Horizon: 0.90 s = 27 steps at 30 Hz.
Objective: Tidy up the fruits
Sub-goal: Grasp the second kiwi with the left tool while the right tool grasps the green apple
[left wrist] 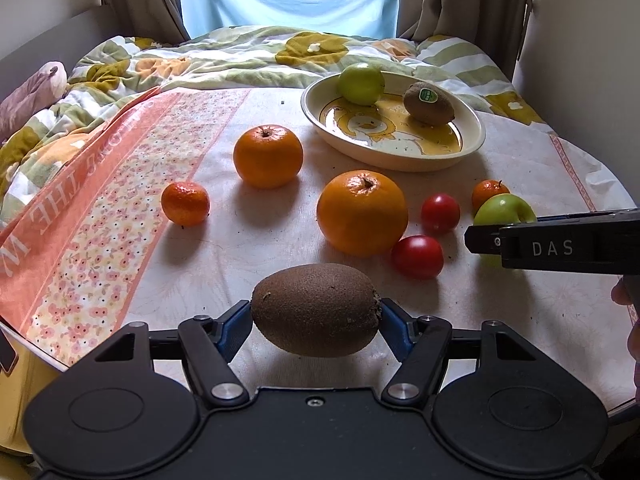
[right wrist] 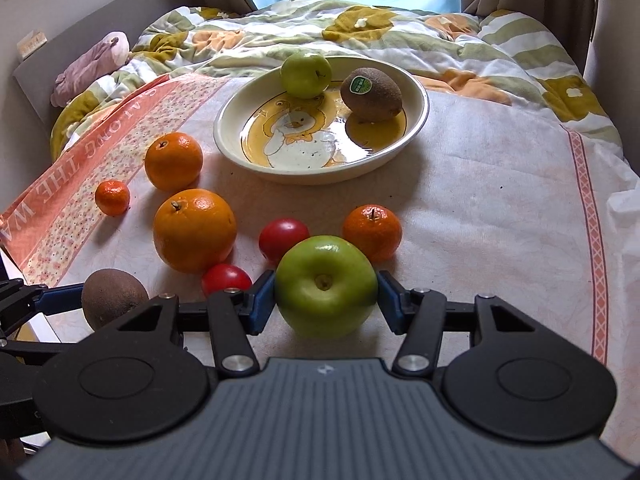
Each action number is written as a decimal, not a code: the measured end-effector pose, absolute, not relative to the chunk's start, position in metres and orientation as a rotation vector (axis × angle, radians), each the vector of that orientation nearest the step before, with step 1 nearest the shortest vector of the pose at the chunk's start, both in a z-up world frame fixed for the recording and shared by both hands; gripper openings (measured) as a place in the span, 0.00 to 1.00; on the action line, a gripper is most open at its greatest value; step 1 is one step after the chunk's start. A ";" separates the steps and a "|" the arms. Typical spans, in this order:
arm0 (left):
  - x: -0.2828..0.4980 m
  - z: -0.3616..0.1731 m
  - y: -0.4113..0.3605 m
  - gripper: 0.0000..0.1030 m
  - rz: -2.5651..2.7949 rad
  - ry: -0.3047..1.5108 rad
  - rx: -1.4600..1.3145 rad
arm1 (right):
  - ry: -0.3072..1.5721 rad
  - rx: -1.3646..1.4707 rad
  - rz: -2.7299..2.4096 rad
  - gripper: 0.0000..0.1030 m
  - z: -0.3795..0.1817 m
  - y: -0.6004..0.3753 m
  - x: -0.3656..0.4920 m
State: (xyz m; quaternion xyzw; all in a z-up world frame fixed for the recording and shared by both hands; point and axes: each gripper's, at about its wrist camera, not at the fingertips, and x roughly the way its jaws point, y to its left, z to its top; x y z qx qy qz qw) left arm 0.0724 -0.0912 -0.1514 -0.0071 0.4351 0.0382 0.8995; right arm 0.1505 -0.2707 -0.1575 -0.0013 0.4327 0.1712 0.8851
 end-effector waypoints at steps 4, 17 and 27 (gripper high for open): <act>0.070 -0.136 -0.090 0.70 0.076 0.869 -0.021 | 0.885 0.005 0.350 0.67 -0.145 -0.275 0.146; 0.081 -0.053 -0.076 0.70 0.080 0.729 -0.006 | 0.799 0.030 0.345 0.67 -0.068 -0.281 0.140; 0.129 -0.016 -0.054 0.70 -0.019 0.670 0.035 | 0.770 0.077 0.310 0.67 -0.031 -0.270 0.167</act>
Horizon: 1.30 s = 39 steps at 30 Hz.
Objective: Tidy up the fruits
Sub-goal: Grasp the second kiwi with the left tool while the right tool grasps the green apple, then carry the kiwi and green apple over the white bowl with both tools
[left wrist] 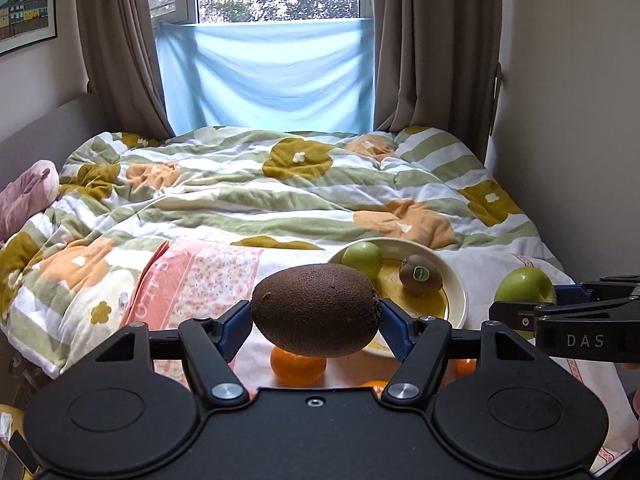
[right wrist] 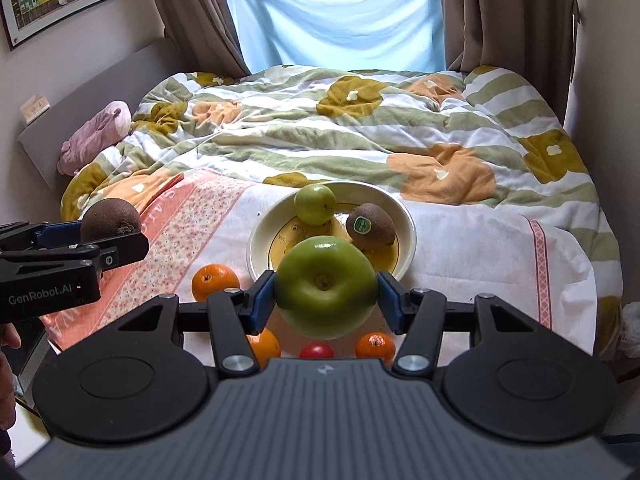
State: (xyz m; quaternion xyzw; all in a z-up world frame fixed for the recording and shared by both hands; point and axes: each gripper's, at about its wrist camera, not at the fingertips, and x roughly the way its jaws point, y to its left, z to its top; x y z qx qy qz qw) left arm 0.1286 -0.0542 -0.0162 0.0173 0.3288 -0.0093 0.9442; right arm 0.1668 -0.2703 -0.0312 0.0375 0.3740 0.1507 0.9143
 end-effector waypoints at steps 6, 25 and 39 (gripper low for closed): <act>0.174 -0.014 -0.044 0.70 -0.113 0.677 0.055 | 0.784 0.135 0.226 0.67 -0.026 -0.261 0.198; 0.287 -0.113 -0.060 0.70 -0.439 0.818 0.305 | 0.886 0.237 0.002 0.67 -0.077 -0.236 0.277; 0.292 -0.142 -0.069 0.78 -0.552 0.863 0.403 | 0.923 0.250 -0.059 0.67 -0.095 -0.239 0.280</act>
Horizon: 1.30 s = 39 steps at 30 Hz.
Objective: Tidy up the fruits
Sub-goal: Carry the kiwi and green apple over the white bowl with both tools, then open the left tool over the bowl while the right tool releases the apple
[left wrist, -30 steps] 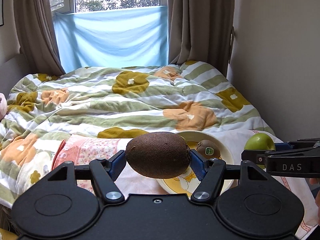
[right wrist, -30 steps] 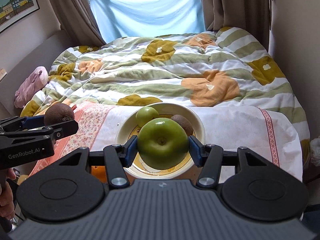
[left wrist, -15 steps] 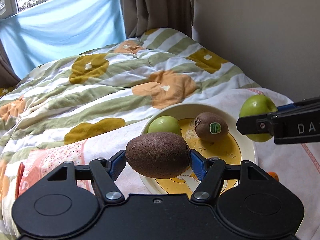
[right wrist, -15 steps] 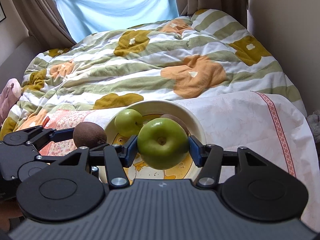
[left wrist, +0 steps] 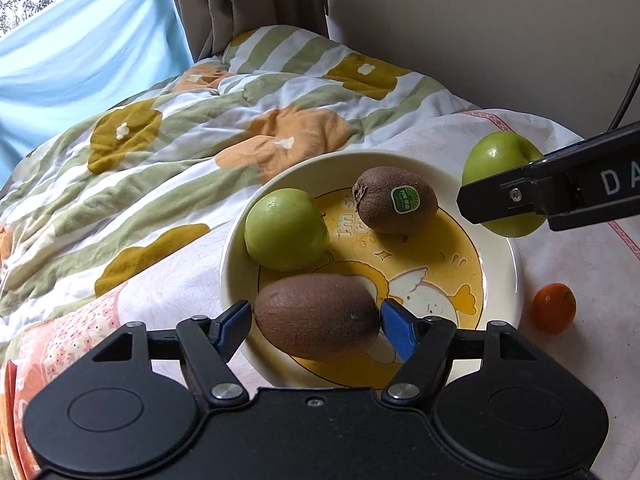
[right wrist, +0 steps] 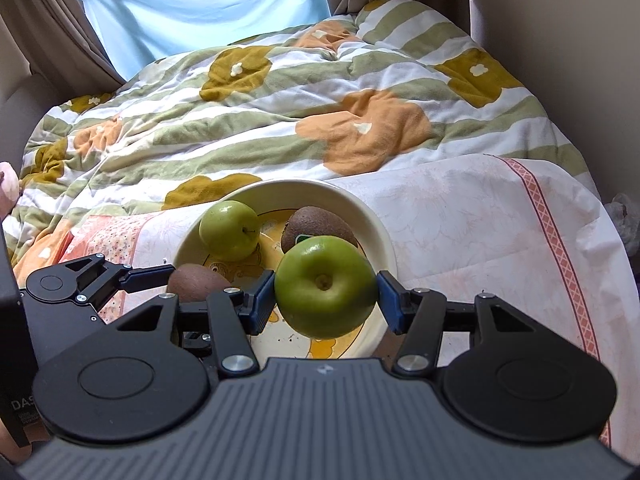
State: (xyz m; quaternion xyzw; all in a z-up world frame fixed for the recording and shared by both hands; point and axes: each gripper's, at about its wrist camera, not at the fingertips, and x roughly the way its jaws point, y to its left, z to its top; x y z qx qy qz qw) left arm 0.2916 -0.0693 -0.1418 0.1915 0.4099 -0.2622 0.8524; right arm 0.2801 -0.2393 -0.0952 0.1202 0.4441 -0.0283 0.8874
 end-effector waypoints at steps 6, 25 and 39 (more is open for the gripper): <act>0.283 -0.127 -0.060 0.91 -0.537 0.827 0.401 | 0.923 0.242 -0.045 0.67 -0.092 -0.238 0.283; 0.256 -0.098 -0.021 0.93 -0.384 0.824 0.272 | 0.990 0.212 0.065 0.67 -0.106 -0.205 0.315; 0.253 -0.105 -0.009 0.93 -0.354 0.847 0.246 | 0.993 0.250 0.064 0.69 -0.141 -0.192 0.334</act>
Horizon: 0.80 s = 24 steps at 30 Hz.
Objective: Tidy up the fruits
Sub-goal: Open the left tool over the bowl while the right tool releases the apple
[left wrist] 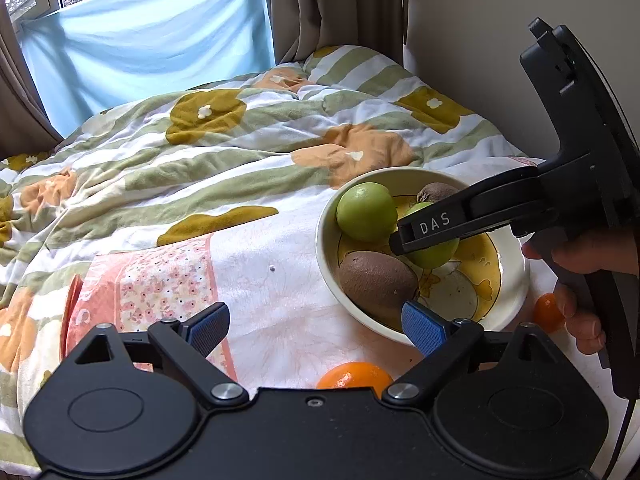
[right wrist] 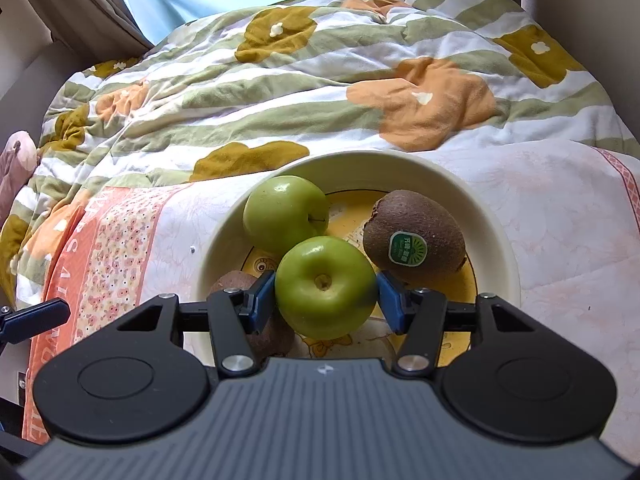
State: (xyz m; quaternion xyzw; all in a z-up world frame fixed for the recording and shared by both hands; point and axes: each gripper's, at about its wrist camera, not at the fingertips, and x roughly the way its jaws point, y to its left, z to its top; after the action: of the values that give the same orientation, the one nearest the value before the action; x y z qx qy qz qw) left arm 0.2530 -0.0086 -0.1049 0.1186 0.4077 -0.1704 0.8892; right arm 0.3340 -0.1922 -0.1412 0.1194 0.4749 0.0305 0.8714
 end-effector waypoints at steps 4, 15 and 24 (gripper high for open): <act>0.252 -0.108 -0.007 0.93 -0.356 0.858 0.241 | 0.974 0.222 0.078 0.92 -0.138 -0.188 0.333; 0.245 -0.099 -0.004 0.93 -0.355 0.844 0.233 | 0.907 0.216 0.093 1.00 -0.117 -0.189 0.312; 0.224 -0.072 -0.006 0.93 -0.313 0.792 0.225 | 0.852 0.225 0.112 1.00 -0.086 -0.204 0.285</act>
State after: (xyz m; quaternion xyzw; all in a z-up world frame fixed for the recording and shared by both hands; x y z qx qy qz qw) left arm 0.2237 -0.0058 -0.0722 0.1090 0.3832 -0.1513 0.9047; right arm 0.2854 -0.2040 -0.0855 0.1089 0.4123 0.0540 0.9029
